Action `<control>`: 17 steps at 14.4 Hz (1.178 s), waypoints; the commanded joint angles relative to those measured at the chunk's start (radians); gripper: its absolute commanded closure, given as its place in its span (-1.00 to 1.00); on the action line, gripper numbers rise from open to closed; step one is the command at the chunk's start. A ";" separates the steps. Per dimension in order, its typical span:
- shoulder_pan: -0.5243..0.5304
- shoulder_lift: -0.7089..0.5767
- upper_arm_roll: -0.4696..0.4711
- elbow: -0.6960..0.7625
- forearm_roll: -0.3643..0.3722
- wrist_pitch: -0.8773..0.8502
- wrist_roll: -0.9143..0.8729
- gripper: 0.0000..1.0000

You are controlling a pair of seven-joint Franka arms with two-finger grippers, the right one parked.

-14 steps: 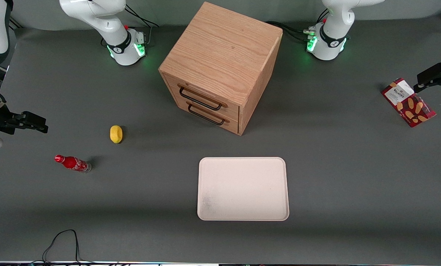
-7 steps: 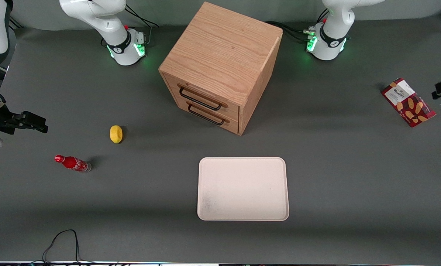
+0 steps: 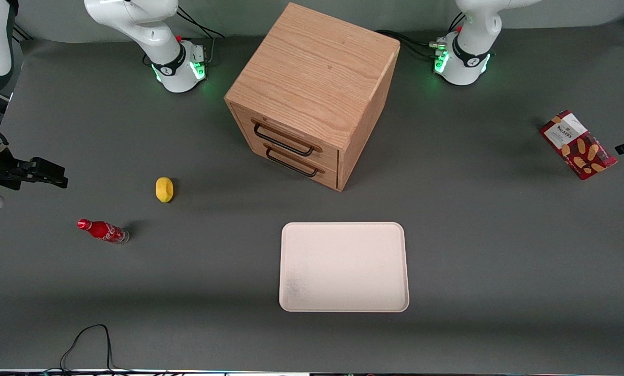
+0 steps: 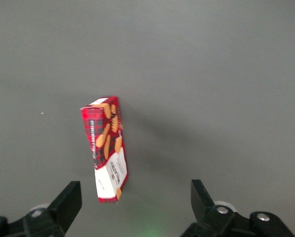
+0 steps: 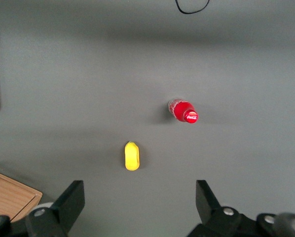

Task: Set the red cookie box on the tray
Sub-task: 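Close the left gripper on the end of the shortbread box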

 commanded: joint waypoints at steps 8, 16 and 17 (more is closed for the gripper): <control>0.064 0.113 0.133 -0.394 0.006 0.577 0.010 -0.96; 0.067 0.189 0.135 -0.393 -0.045 0.523 0.059 1.00; 0.066 0.187 0.133 -0.388 -0.044 0.495 0.068 1.00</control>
